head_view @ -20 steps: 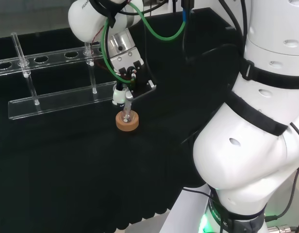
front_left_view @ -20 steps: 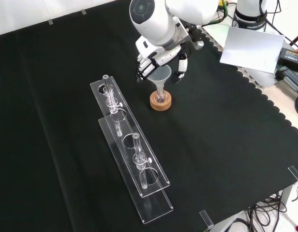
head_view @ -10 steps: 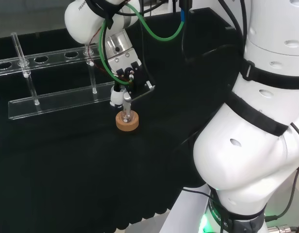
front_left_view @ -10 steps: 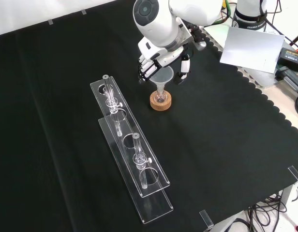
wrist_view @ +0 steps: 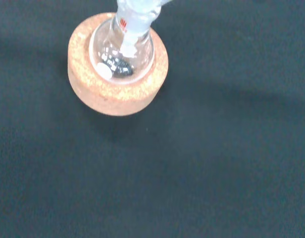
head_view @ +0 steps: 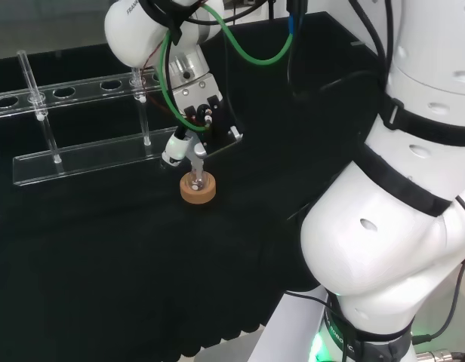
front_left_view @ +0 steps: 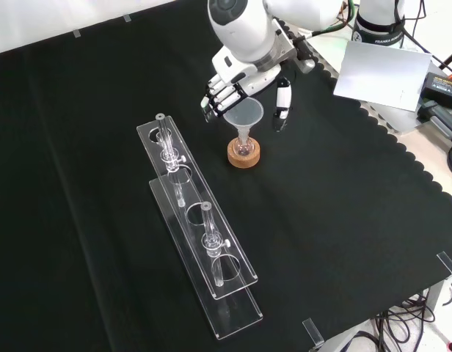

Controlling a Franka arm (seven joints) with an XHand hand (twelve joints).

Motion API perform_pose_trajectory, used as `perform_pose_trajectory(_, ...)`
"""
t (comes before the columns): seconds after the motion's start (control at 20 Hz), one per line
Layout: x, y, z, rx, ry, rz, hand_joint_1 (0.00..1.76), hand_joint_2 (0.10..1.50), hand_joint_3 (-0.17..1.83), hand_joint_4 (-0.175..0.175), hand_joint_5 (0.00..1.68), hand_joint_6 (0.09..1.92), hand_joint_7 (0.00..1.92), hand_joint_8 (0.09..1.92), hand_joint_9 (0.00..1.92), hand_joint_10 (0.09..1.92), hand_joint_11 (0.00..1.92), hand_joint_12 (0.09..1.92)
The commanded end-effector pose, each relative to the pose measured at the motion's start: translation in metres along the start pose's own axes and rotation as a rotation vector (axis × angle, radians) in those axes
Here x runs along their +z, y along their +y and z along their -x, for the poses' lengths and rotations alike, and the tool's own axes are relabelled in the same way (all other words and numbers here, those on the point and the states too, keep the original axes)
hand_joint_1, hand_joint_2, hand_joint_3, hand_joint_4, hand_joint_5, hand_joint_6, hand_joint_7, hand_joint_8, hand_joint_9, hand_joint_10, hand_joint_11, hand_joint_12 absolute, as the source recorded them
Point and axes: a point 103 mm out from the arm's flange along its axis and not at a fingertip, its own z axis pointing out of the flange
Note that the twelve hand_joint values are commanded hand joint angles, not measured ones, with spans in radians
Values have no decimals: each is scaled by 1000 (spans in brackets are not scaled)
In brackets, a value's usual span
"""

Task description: Place the funnel on the round-bottom flask.

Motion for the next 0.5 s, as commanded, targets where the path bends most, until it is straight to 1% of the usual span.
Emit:
perform_pose_trajectory(0.05, -14, -12, 10, -14, 40, 145, 469, 654, 167, -47, 5, 87, 0, 87, 0, 551, 72, 1545)
perform_pose_trajectory(0.1, -19, -14, 14, -17, 47, 163, 472, 664, 153, -51, 18, 87, 15, 87, 2, 650, 92, 1540)
perform_pose_trajectory(0.2, -28, -18, 24, -25, 81, 192, 498, 684, 143, -56, 53, 87, 68, 87, 47, 762, 133, 1525)
perform_pose_trajectory(0.35, -42, -21, 45, -22, 122, 201, 561, 711, 149, -59, 102, 87, 114, 111, 128, 778, 187, 1488)
perform_pose_trajectory(0.4, -47, -21, 53, -20, 136, 207, 577, 715, 154, -60, 117, 87, 101, 177, 151, 763, 199, 1477)
perform_pose_trajectory(0.5, -53, -21, 69, -14, 158, 210, 599, 717, 168, -60, 136, 87, 40, 365, 185, 748, 213, 1469)
